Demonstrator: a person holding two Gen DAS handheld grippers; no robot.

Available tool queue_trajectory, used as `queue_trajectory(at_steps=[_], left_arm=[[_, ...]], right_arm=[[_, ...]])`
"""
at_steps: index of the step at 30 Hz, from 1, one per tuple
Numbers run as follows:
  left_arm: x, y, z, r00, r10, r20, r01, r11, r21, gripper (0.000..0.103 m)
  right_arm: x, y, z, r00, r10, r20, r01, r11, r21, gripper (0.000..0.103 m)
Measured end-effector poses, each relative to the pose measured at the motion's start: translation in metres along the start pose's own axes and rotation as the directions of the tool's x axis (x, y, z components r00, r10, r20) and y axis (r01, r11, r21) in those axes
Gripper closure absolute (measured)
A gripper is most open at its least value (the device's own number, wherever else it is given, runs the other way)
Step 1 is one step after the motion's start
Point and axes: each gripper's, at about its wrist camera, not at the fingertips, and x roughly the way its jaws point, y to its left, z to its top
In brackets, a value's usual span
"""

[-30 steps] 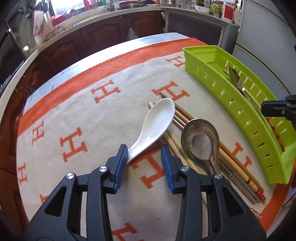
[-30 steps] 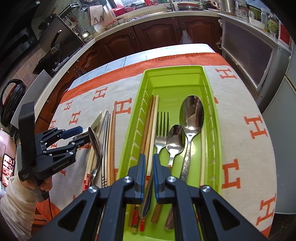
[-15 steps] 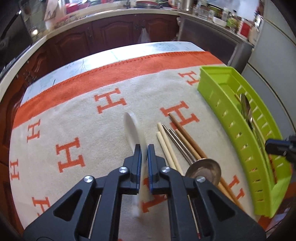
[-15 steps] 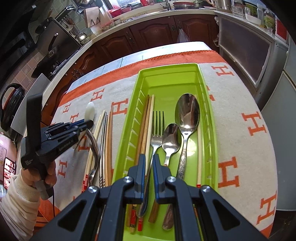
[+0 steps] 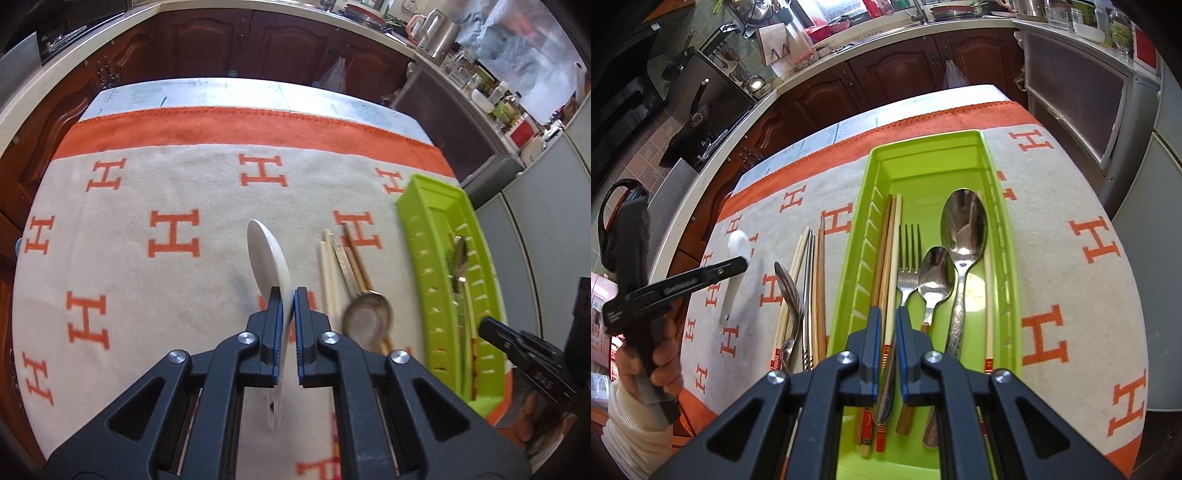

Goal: Organize utensils
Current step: 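Carry the white ceramic spoon into the green tray and open the left tool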

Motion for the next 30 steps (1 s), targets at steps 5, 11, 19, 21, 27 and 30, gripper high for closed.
queue_trajectory(at_steps=[5, 11, 19, 21, 27, 30], left_arm=[[-0.029, -0.051, -0.013, 0.997, -0.071, 0.001, 0.071, 0.997, 0.044, 0.099], [-0.025, -0.124, -0.018, 0.985, -0.169, -0.038, 0.171, 0.982, 0.075, 0.099], [0.027, -0.191, -0.025, 0.981, -0.167, -0.095, 0.178, 0.976, 0.124, 0.099], [0.043, -0.198, -0.028, 0.982, -0.146, -0.117, 0.162, 0.978, 0.133, 0.099], [0.061, -0.202, -0.035, 0.989, -0.083, -0.118, 0.104, 0.979, 0.178, 0.099], [0.051, -0.197, -0.034, 0.989, -0.098, -0.107, 0.117, 0.975, 0.191, 0.099]], right_arm=[[-0.01, -0.018, 0.0, 1.0, -0.025, 0.016, 0.024, 0.998, 0.06, 0.096], [-0.027, -0.037, -0.003, 0.998, -0.047, 0.047, 0.042, 0.993, 0.114, 0.096], [-0.038, -0.056, -0.011, 0.996, -0.059, 0.063, 0.049, 0.987, 0.154, 0.096], [-0.037, -0.059, -0.012, 0.997, -0.059, 0.057, 0.049, 0.986, 0.159, 0.096], [-0.034, -0.059, -0.013, 0.997, -0.062, 0.048, 0.054, 0.986, 0.157, 0.096], [-0.033, -0.055, -0.014, 0.997, -0.056, 0.047, 0.048, 0.987, 0.151, 0.096]])
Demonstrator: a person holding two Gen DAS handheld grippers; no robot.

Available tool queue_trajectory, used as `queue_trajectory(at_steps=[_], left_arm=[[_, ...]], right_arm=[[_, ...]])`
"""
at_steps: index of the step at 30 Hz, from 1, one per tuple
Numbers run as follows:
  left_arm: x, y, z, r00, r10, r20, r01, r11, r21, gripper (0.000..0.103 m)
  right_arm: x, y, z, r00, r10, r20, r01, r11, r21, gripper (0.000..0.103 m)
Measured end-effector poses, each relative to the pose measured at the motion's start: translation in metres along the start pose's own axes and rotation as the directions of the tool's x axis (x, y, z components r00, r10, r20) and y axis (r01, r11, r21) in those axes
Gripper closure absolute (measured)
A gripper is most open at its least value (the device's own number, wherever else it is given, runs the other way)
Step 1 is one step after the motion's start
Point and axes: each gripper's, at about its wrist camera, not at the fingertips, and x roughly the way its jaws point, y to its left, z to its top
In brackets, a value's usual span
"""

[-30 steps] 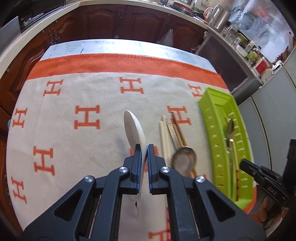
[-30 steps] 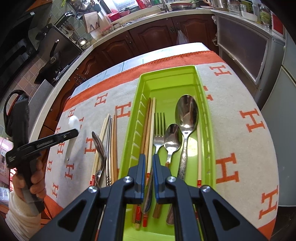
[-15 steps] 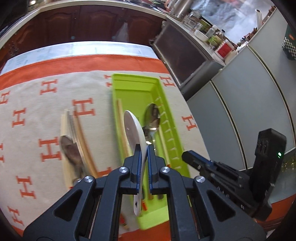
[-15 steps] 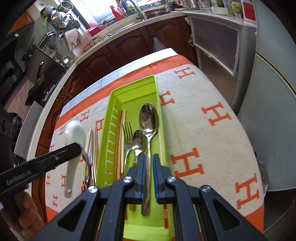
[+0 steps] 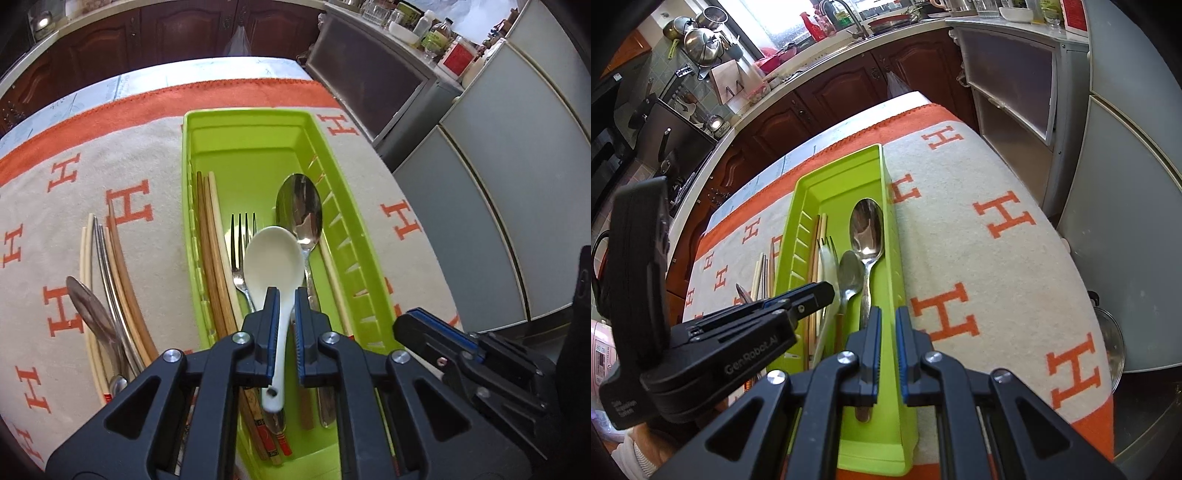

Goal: Organize utensils
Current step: 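Carry the white ceramic spoon into the green tray and open the left tool, then grasp a steel spoon from the pile with the right tool and lift it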

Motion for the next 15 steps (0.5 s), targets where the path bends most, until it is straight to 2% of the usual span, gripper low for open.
queue_trajectory(at_steps=[4, 8, 11, 15], left_arm=[[-0.025, 0.006, -0.001, 1.0, 0.008, 0.03, -0.009, 1.0, 0.013, 0.098], [-0.051, 0.02, -0.01, 0.998, 0.03, 0.051, -0.031, 1.0, 0.008, 0.088], [-0.069, 0.035, -0.022, 0.995, 0.07, 0.065, -0.07, 0.998, -0.011, 0.083], [-0.089, 0.062, -0.042, 0.988, 0.139, 0.072, -0.135, 0.99, -0.048, 0.083]], right_arm=[[0.0, 0.008, -0.001, 1.0, 0.004, -0.001, -0.004, 1.0, -0.019, 0.096], [-0.002, 0.021, -0.003, 1.0, 0.012, -0.002, -0.012, 0.999, -0.047, 0.096], [-0.002, 0.033, -0.006, 1.0, 0.019, -0.006, -0.019, 0.997, -0.074, 0.096], [-0.002, 0.052, -0.009, 0.999, 0.035, -0.016, -0.037, 0.993, -0.115, 0.096]])
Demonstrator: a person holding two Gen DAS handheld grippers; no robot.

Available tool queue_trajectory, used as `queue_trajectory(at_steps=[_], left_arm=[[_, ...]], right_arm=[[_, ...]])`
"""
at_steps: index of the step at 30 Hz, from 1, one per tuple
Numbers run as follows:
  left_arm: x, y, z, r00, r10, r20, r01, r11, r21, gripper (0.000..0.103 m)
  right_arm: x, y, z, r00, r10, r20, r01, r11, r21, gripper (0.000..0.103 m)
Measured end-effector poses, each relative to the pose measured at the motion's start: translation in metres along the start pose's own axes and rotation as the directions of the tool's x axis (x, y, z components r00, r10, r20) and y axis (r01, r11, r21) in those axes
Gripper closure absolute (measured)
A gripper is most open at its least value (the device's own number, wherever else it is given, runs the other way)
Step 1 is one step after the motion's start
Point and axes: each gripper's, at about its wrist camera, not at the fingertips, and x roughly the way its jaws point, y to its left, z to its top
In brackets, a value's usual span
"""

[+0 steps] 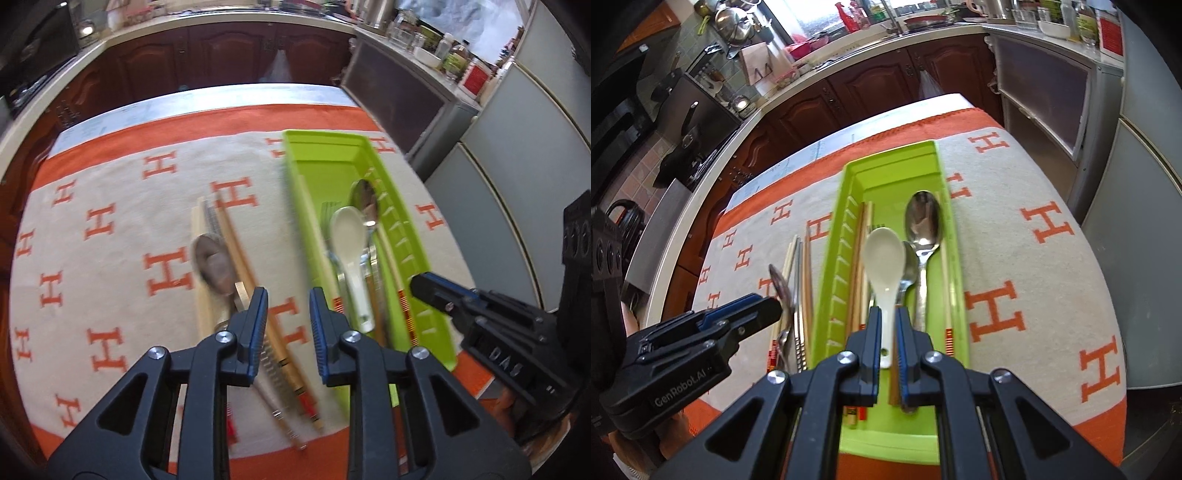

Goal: Organize utensils
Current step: 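Grasp a steel spoon from the pile with the right tool and lift it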

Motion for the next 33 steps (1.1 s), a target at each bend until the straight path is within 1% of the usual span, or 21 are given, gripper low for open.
queue_trajectory(at_steps=[5, 9, 13, 15, 17, 18, 21, 24, 25, 27, 29, 33], left_arm=[[-0.017, 0.044, -0.021, 0.997, 0.076, 0.001, -0.076, 0.995, -0.064, 0.083], [-0.029, 0.081, -0.037, 0.994, 0.11, 0.006, -0.108, 0.986, -0.124, 0.083], [-0.038, 0.121, -0.053, 0.99, 0.142, 0.004, -0.138, 0.971, -0.197, 0.081], [-0.037, 0.139, -0.06, 0.988, 0.154, -0.004, -0.15, 0.961, -0.232, 0.074], [-0.035, 0.153, -0.064, 0.987, 0.16, -0.011, -0.157, 0.953, -0.259, 0.07], [-0.034, 0.158, -0.066, 0.987, 0.163, -0.014, -0.16, 0.95, -0.268, 0.069], [-0.028, 0.17, -0.071, 0.987, 0.157, -0.027, -0.158, 0.946, -0.284, 0.069], [-0.022, 0.172, -0.072, 0.989, 0.145, -0.034, -0.149, 0.946, -0.289, 0.069], [-0.02, 0.173, -0.073, 0.99, 0.139, -0.035, -0.143, 0.947, -0.289, 0.069], [-0.017, 0.171, -0.073, 0.991, 0.131, -0.036, -0.136, 0.949, -0.284, 0.069], [-0.014, 0.17, -0.073, 0.992, 0.125, -0.036, -0.13, 0.953, -0.276, 0.069], [-0.008, 0.168, -0.073, 0.993, 0.111, -0.042, -0.118, 0.957, -0.266, 0.069]], right_arm=[[0.004, 0.029, -0.004, 0.999, 0.027, -0.02, -0.028, 0.998, -0.058, 0.096], [0.012, 0.055, -0.008, 0.998, 0.038, -0.046, -0.043, 0.993, -0.111, 0.096], [0.024, 0.079, -0.009, 0.996, 0.047, -0.075, -0.058, 0.987, -0.153, 0.096], [0.03, 0.088, -0.008, 0.995, 0.052, -0.087, -0.067, 0.982, -0.176, 0.096], [0.037, 0.097, -0.006, 0.994, 0.057, -0.096, -0.074, 0.979, -0.189, 0.096], [0.041, 0.1, -0.005, 0.993, 0.059, -0.1, -0.077, 0.978, -0.192, 0.096], [0.056, 0.11, 0.001, 0.992, 0.06, -0.112, -0.081, 0.977, -0.198, 0.096], [0.074, 0.115, 0.007, 0.992, 0.038, -0.117, -0.062, 0.976, -0.207, 0.095], [0.079, 0.116, 0.009, 0.993, 0.023, -0.119, -0.048, 0.977, -0.21, 0.094], [0.089, 0.117, 0.012, 0.993, -0.006, -0.119, -0.02, 0.976, -0.216, 0.087], [0.096, 0.116, 0.014, 0.993, -0.024, -0.116, -0.001, 0.977, -0.215, 0.082], [0.108, 0.117, 0.015, 0.992, -0.024, -0.124, -0.004, 0.976, -0.219, 0.081]])
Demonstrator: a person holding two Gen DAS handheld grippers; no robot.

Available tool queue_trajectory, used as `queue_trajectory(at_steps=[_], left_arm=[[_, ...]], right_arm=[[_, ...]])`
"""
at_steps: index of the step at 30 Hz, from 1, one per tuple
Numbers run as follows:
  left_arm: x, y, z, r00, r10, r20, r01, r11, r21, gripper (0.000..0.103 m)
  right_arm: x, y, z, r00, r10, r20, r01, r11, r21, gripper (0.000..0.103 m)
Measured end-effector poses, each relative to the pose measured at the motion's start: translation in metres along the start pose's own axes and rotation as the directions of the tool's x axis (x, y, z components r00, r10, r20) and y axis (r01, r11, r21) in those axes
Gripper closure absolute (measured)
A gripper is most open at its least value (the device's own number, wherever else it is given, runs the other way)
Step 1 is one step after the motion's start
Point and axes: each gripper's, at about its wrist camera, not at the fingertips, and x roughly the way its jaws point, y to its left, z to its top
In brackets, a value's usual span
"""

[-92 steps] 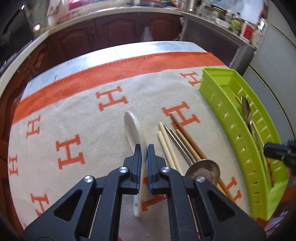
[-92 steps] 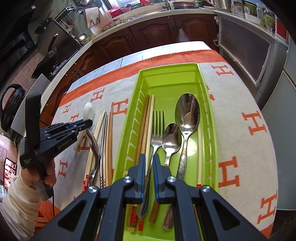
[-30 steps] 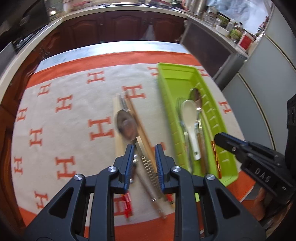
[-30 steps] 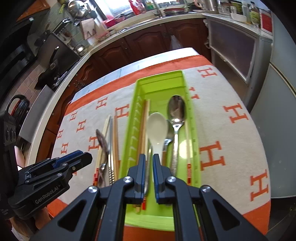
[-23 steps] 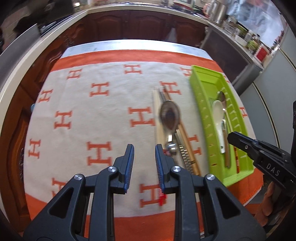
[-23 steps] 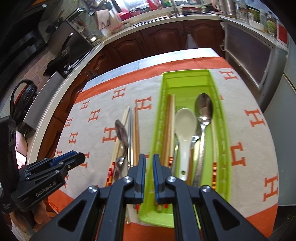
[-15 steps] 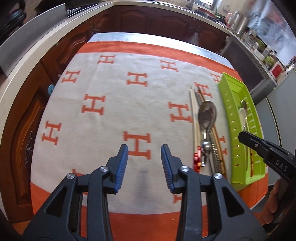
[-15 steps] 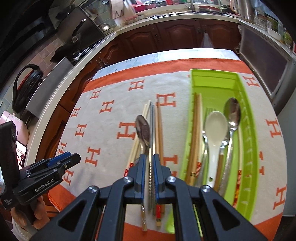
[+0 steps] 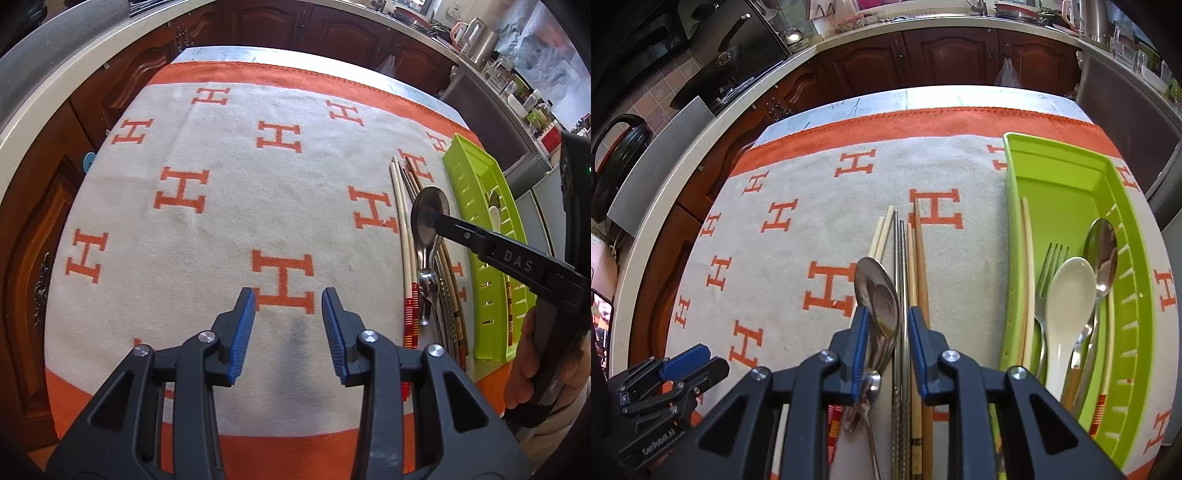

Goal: Organize utensils
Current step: 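Grasp a steel spoon from the pile with the right tool and lift it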

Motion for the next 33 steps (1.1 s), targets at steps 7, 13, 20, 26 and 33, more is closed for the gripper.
queue_trajectory(at_steps=[7, 13, 20, 26, 33], left_arm=[[0.009, -0.002, 0.002, 1.0, -0.004, -0.014, 0.004, 1.0, 0.004, 0.069], [0.006, -0.002, 0.002, 1.0, 0.0, -0.008, 0.0, 1.0, 0.005, 0.069], [0.0, -0.004, 0.0, 1.0, 0.001, 0.003, -0.001, 1.0, 0.008, 0.069], [-0.01, -0.006, -0.002, 1.0, -0.001, 0.019, 0.0, 1.0, 0.009, 0.069], [-0.017, -0.014, -0.004, 1.0, 0.0, 0.026, -0.001, 1.0, 0.027, 0.069]], right_arm=[[0.015, 0.002, 0.002, 1.0, 0.002, 0.01, -0.002, 1.0, -0.021, 0.087], [0.002, 0.012, 0.001, 0.996, -0.019, 0.087, 0.026, 0.996, -0.081, 0.099], [-0.035, 0.033, 0.002, 0.971, -0.019, 0.24, 0.058, 0.986, -0.158, 0.1], [-0.069, 0.04, 0.007, 0.943, -0.003, 0.332, 0.062, 0.983, -0.17, 0.1], [-0.101, 0.019, 0.007, 0.931, -0.008, 0.365, 0.054, 0.992, -0.117, 0.1]])
